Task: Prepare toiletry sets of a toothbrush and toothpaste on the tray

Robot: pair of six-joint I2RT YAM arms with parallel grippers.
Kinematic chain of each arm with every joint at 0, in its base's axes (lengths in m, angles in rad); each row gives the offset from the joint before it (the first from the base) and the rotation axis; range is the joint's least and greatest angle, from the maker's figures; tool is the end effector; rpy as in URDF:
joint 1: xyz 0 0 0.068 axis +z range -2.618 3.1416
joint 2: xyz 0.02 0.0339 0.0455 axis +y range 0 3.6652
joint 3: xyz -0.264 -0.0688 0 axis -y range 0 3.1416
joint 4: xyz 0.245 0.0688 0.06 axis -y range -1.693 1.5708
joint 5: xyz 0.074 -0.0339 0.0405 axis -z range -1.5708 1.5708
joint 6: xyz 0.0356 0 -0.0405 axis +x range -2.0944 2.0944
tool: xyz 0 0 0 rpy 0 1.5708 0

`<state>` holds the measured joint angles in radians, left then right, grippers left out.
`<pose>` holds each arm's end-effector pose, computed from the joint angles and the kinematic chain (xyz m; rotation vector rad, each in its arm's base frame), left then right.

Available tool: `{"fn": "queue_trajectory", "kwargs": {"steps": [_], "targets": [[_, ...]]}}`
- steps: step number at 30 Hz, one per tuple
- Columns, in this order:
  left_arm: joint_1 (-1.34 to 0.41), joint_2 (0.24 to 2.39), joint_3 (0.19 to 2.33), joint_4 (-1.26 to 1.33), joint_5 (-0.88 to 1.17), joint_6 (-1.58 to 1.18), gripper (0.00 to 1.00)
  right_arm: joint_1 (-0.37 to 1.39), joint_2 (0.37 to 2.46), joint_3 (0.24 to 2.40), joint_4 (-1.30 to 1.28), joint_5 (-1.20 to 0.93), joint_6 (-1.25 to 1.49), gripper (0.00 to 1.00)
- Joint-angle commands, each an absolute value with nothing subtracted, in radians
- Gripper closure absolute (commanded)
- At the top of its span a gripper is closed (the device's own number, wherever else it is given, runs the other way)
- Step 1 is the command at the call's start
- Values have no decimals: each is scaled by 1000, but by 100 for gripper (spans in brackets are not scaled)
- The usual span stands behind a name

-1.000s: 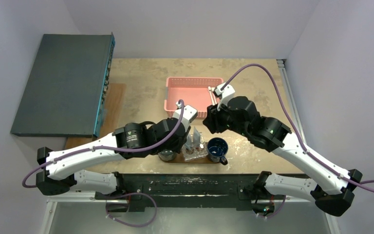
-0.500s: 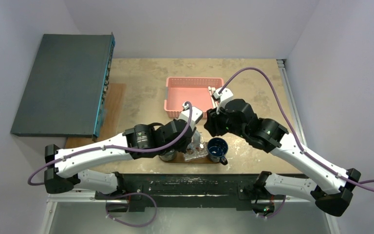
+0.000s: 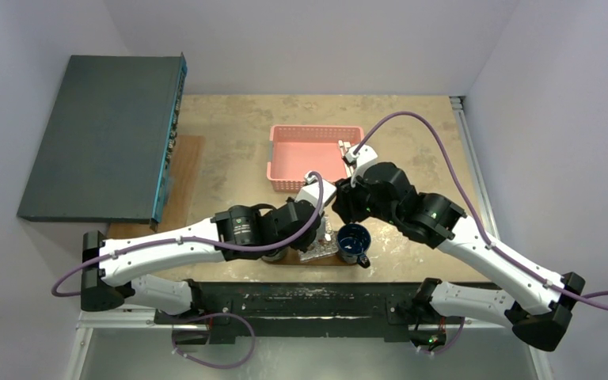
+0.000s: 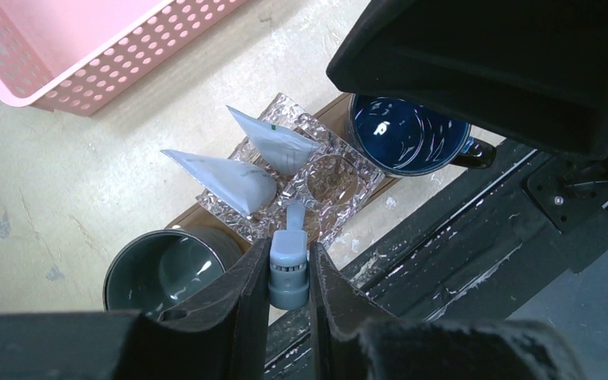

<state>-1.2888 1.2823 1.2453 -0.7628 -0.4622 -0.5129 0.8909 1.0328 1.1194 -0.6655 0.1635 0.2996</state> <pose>0.0892 -0.2508 0.3416 0.6635 2.2011 -0.3936 0.1397 0.1635 0.3615 -0.5438 2.1176 0.5144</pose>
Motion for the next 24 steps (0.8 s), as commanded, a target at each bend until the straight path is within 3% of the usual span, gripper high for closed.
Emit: {"fn": "queue_trajectory", "kwargs": {"steps": [1, 24], "targets": [[-1304, 1285, 1231, -710, -506, -512, 100, 891, 1032, 1111, -638, 170, 310, 54], [-1382, 1303, 1174, -680, -640, -535, 100, 891, 1045, 1096, -630, 181, 317, 53]]}}
